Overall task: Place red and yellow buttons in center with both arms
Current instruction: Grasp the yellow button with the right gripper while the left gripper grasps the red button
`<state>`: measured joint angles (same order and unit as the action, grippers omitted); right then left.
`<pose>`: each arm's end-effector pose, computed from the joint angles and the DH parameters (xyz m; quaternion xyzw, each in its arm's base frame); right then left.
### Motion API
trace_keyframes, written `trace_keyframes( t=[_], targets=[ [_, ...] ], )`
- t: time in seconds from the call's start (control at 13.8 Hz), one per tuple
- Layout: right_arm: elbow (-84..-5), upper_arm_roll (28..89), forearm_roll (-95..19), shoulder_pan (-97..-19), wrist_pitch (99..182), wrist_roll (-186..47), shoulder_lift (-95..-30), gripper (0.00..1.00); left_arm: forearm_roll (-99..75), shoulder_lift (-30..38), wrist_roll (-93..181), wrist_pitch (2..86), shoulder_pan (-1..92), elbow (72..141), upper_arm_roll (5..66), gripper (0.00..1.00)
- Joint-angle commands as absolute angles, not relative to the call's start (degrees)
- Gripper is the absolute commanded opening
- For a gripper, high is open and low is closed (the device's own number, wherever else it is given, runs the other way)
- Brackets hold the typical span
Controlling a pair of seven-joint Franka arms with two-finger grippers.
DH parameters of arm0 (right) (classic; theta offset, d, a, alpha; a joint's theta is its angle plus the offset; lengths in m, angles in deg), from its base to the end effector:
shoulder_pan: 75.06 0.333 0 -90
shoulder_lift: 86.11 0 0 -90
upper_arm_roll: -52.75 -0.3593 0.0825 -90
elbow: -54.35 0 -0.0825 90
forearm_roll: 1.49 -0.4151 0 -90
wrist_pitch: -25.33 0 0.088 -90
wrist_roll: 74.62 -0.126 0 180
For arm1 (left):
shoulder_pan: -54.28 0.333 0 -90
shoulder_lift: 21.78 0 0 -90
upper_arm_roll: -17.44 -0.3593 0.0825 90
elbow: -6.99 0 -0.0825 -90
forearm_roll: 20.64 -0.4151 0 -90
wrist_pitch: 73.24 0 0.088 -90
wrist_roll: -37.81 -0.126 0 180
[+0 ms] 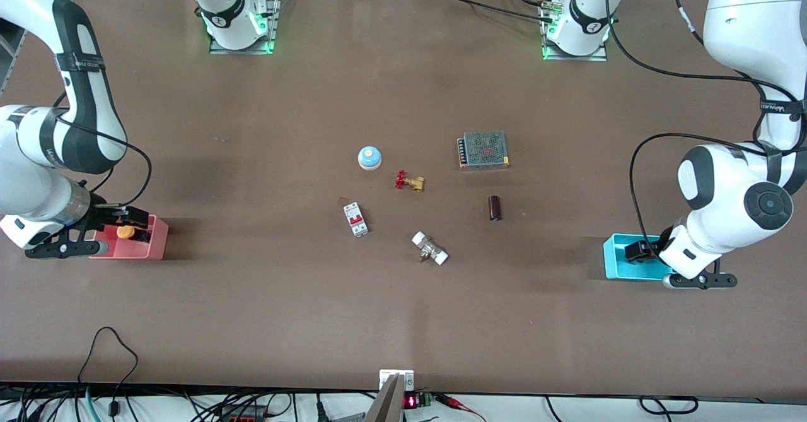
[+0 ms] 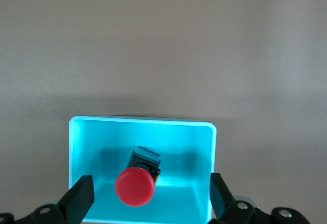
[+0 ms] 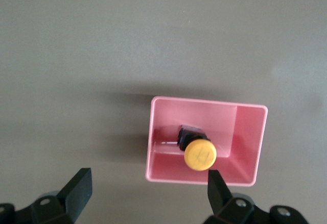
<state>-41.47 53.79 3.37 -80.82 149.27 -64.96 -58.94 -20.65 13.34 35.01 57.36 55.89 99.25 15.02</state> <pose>0.7153 -0.0886 0.3339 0.9980 0.0493 0.0025 0.0403 0.7475 0.0484 0.2725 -0.9995 -0.0065 -0.0276 0.0138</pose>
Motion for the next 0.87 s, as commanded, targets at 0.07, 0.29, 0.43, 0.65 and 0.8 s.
trace_keyframes(
  t=[0.07, 0.29, 0.43, 0.65, 0.8],
  targets=[
    [-41.45, 53.45, 3.61, -81.65, 151.18, -63.37, -57.98, 1.0, -20.28, 15.84, 30.78, 59.37, 57.26, 97.96, 14.89, 1.0],
    [-43.29, 53.54, 3.7, -82.79, 155.56, -60.66, -57.72, 1.0, -19.85, 16.45, 30.26, 59.91, 57.53, 97.96, 14.89, 1.0],
    [-43.83, 53.63, 3.78, -83.32, 157.86, -59.6, -57.11, 1.0, -19.23, 17.16, 29.9, 60.0, 58.76, 97.87, 14.89, 1.0],
    [-43.83, 53.63, 3.7, -84.2, 161.98, -57.58, -55.09, 1.0, -15.89, 17.25, 29.82, 59.65, 58.76, 98.4, 14.98, 1.0],
    [-43.83, 53.63, 3.78, -84.64, 163.57, -57.39, -54.12, 1.0, -15.8, 17.68, 29.82, 59.65, 58.5, 98.75, 14.98, 1.0]
  ],
)
